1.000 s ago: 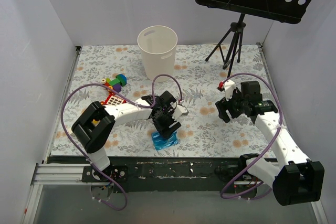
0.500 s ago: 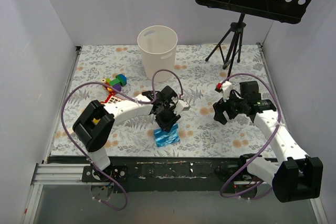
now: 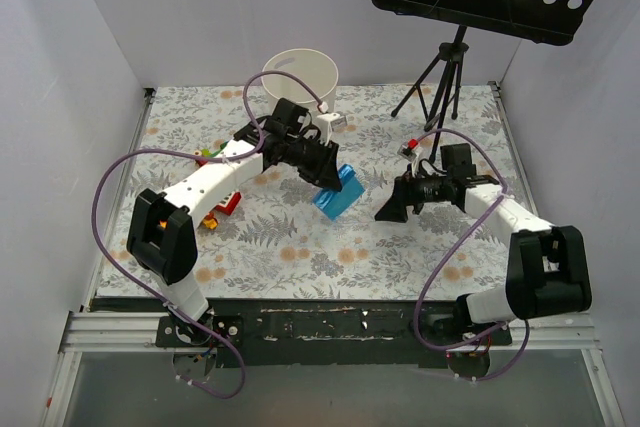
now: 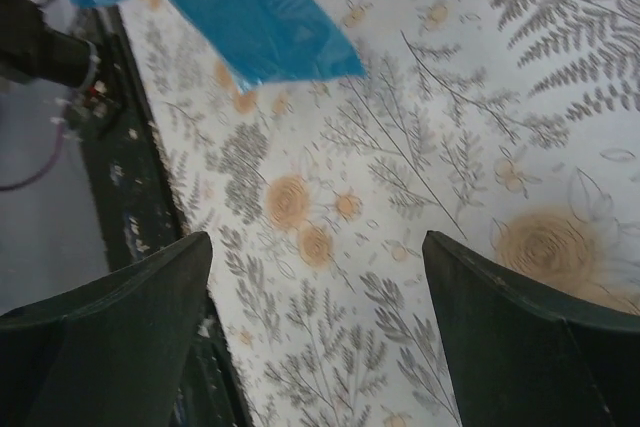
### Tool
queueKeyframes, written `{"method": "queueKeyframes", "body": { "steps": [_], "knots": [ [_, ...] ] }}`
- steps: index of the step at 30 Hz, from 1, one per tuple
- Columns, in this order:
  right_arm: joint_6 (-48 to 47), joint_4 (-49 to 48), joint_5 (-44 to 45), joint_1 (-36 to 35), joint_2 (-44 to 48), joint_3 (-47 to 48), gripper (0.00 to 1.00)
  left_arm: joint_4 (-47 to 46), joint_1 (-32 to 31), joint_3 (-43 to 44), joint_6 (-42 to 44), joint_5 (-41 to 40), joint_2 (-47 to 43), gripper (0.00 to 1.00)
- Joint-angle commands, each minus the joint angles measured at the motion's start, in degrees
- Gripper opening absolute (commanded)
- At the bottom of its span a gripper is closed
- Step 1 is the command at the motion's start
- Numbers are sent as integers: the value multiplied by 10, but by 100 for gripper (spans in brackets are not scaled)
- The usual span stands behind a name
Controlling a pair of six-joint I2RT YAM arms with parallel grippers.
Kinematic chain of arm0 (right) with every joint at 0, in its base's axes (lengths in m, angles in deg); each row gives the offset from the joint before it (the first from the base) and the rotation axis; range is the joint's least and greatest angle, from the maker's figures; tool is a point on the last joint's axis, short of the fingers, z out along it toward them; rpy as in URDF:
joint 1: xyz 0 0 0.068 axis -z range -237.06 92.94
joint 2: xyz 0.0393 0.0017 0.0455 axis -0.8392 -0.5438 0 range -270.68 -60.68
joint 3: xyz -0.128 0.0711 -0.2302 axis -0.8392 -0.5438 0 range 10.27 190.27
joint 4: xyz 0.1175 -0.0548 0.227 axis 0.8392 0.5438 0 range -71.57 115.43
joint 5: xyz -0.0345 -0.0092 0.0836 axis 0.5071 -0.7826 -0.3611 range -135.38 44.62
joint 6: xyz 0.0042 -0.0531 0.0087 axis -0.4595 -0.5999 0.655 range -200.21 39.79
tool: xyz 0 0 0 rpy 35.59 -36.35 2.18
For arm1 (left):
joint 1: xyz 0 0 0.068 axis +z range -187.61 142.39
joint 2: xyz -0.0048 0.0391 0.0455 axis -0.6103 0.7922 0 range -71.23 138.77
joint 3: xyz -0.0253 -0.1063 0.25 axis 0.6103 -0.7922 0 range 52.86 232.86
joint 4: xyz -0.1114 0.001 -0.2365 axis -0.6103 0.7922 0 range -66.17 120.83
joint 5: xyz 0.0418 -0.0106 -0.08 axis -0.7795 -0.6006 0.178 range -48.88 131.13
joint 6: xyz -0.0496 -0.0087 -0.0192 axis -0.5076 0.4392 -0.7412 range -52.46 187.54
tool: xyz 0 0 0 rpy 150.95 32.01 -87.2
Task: Put the trash bags into the trash bin
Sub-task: Unfold the trash bag at the center of the board.
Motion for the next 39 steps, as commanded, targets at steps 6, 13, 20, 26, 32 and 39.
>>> {"method": "queueKeyframes", "body": {
  "steps": [6, 13, 20, 26, 32, 39],
  "knots": [
    [332, -351, -174, -2, -77, 11, 95, -7, 19, 73, -11, 66, -27, 0],
    [445, -484, -189, -16, -123, 23, 92, -17, 26, 85, -17, 69, -16, 0],
    [476, -536, -172, -32, -163, 40, 90, -15, 26, 108, -20, 68, -5, 0],
    [533, -597, -182, -40, -180, 53, 80, -28, 29, 92, -32, 64, -10, 0],
    [514, -574, -205, -52, -177, 53, 32, -52, 32, 74, -61, 59, -10, 0],
    [303, -286, -173, -47, -142, 89, 1, -109, 36, -39, -154, 51, -27, 11]
  ]
}}
